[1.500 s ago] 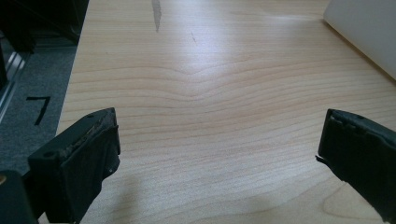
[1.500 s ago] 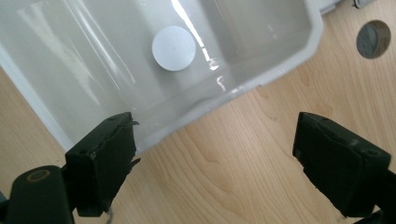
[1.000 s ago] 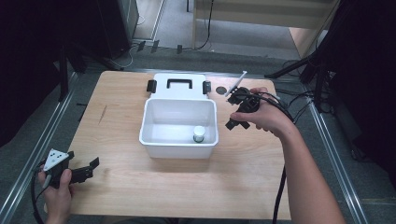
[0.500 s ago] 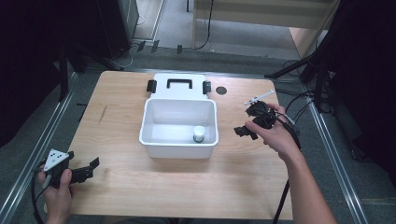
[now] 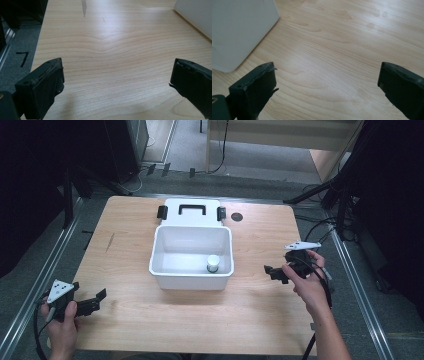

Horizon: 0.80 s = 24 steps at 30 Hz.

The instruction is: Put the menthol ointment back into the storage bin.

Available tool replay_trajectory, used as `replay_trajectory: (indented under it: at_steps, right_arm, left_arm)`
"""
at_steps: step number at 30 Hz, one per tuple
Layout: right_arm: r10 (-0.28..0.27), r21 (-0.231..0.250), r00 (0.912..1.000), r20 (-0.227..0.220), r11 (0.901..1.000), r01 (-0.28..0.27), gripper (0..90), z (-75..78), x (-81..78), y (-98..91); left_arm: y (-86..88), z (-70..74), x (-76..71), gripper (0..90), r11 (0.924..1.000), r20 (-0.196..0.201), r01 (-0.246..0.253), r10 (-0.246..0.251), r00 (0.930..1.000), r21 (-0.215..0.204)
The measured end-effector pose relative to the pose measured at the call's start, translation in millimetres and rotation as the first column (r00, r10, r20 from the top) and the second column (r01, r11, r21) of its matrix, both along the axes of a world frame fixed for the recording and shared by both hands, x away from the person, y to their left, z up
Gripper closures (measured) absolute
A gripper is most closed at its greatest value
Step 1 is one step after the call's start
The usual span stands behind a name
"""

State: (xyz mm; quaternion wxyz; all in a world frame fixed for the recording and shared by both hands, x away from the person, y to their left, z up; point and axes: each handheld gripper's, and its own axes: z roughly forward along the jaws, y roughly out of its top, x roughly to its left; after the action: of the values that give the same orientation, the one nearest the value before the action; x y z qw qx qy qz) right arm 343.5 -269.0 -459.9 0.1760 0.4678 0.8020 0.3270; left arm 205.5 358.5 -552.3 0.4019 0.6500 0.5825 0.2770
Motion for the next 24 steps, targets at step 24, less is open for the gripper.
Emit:
replay_trajectory:
  at_steps: [24]
  right_arm:
    - [-0.193, 0.172, 0.9689, 0.155, 0.9711, 0.166, 5.1, -80.6, -79.5, -88.3]
  left_arm:
    - [-0.7, 0.0, -0.5, 0.0, 0.9999, 0.005, -0.009, 0.009, 0.9999, 0.007]
